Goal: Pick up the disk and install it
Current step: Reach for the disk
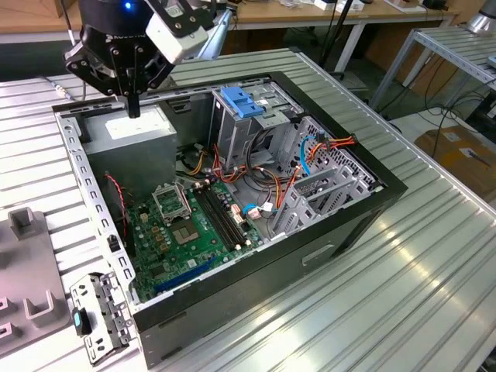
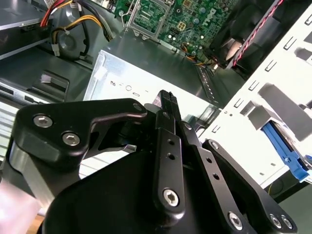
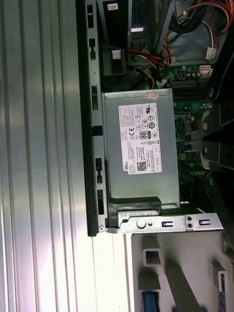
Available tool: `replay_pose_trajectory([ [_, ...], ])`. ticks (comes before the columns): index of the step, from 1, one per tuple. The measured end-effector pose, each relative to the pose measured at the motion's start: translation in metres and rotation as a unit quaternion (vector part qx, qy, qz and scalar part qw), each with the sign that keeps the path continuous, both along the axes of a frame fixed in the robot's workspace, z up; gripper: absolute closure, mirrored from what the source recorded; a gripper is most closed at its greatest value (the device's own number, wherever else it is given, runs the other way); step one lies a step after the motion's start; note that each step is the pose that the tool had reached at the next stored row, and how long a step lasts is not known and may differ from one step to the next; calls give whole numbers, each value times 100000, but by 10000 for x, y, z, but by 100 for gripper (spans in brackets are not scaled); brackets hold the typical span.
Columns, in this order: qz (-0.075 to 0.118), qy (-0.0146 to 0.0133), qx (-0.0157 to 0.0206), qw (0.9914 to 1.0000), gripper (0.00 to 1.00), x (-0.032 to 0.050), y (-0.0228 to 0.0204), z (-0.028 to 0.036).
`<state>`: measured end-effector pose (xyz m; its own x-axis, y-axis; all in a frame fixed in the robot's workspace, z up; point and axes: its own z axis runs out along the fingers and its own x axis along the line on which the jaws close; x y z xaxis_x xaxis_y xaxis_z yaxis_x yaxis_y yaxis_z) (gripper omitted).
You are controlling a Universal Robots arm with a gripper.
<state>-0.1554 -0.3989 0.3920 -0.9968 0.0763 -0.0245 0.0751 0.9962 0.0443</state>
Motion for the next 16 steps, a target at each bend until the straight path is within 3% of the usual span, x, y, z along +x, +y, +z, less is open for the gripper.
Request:
replay_pose_trajectory([
  [16,1,1,0,100000,89,-321,0,-17],
])
